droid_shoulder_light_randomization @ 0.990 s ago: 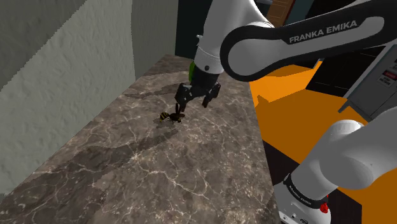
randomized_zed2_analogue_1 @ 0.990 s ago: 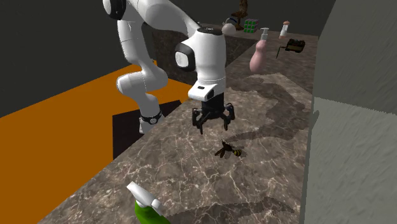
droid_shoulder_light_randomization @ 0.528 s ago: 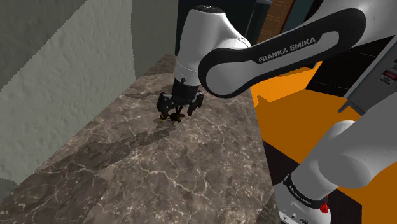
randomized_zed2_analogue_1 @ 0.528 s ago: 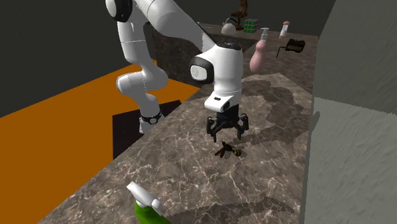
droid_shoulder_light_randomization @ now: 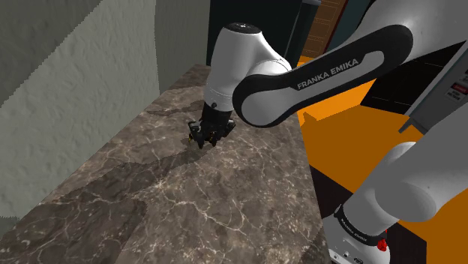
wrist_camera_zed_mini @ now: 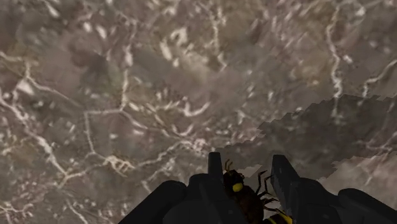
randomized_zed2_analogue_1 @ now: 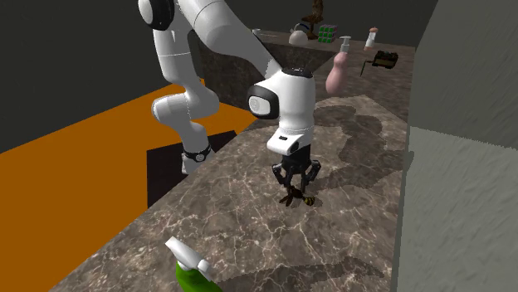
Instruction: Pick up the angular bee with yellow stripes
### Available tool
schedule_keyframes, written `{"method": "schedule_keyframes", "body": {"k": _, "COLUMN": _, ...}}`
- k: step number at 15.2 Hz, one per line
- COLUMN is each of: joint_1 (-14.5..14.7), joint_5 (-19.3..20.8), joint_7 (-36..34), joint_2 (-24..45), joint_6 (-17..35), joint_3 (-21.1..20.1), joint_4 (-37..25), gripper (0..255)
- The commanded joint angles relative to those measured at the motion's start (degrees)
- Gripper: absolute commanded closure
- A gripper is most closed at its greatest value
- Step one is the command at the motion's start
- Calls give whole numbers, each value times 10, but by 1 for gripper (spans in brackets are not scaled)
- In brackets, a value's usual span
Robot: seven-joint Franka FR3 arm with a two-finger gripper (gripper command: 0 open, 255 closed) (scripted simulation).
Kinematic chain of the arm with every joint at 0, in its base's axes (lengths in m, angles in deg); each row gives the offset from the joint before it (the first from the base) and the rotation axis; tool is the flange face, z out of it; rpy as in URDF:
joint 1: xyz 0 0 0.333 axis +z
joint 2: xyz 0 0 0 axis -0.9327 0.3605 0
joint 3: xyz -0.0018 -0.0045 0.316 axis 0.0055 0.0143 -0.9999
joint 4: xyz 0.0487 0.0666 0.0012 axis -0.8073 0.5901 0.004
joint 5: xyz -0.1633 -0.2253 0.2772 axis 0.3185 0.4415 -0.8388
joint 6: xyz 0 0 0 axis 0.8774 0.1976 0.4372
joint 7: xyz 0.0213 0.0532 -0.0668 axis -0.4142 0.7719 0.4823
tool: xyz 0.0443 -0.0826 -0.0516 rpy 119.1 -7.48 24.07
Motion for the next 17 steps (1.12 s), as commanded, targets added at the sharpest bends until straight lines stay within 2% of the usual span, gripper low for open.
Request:
{"method": "schedule_keyframes", "body": {"k": 1, "joint_1": 0, "joint_5": 0, "joint_7": 0, "joint_2": 2, "joint_6": 1, "joint_3": -1, "joint_4": 2, "gripper": 255}}
{"method": "schedule_keyframes", "body": {"k": 8, "joint_1": 0, "joint_5": 0, "joint_7": -1, "joint_2": 3, "joint_6": 1, "joint_3": -1, "joint_4": 2, "gripper": 255}}
{"method": "schedule_keyframes", "body": {"k": 17, "joint_1": 6, "joint_5": -24, "joint_7": 22, "joint_2": -37, "joint_6": -72, "joint_3": 11, "joint_4": -35, "gripper": 255}}
